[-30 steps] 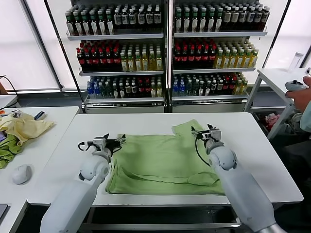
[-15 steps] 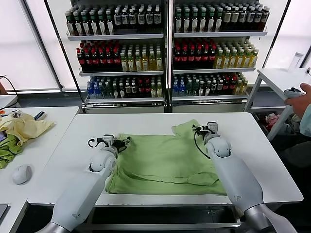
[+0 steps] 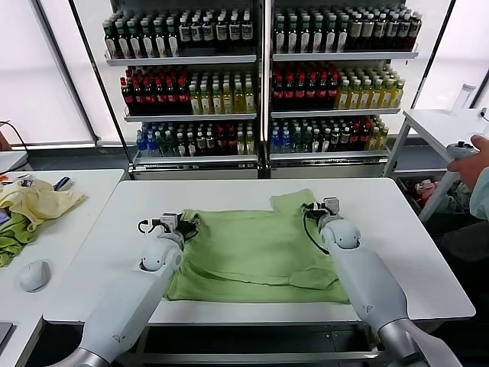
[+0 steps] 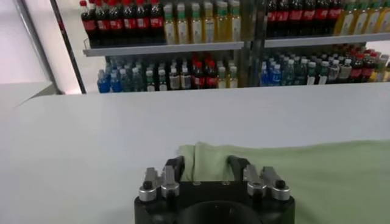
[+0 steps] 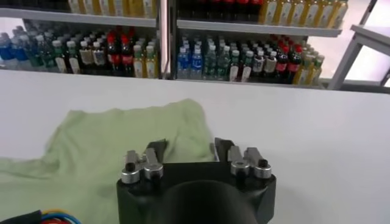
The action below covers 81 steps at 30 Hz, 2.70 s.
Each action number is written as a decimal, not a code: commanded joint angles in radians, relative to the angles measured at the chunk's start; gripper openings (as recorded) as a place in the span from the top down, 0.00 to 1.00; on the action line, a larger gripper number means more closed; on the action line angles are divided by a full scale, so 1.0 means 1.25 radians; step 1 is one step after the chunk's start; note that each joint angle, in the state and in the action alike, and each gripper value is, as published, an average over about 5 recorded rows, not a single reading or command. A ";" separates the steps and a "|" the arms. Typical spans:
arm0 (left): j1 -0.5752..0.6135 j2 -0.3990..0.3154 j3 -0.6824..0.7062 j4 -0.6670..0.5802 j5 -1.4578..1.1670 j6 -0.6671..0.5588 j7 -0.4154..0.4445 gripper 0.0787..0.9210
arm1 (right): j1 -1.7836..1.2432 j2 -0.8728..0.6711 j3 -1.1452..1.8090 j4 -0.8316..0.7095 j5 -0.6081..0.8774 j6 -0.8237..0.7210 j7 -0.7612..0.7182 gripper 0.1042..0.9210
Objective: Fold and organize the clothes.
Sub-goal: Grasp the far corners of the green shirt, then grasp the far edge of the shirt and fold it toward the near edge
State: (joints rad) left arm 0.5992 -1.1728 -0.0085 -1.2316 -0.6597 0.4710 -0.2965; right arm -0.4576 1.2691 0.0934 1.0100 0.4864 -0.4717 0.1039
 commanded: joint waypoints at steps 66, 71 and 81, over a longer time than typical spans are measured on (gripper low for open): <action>0.433 0.185 -0.090 -0.526 0.174 0.008 0.034 0.84 | -0.631 -0.158 0.256 0.690 -0.043 0.024 0.002 0.89; 0.446 0.174 -0.096 -0.530 0.209 -0.007 0.021 0.67 | -0.626 -0.156 0.255 0.691 -0.056 0.027 -0.002 0.71; 0.484 0.116 -0.182 -0.601 0.181 -0.013 -0.043 0.33 | -0.668 -0.142 0.281 0.763 -0.077 0.046 0.002 0.37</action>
State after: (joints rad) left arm 1.1520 -0.9677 -0.1532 -1.9102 -0.4456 0.4609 -0.2951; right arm -1.2507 1.0865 0.4231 1.9108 0.4123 -0.4205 0.1043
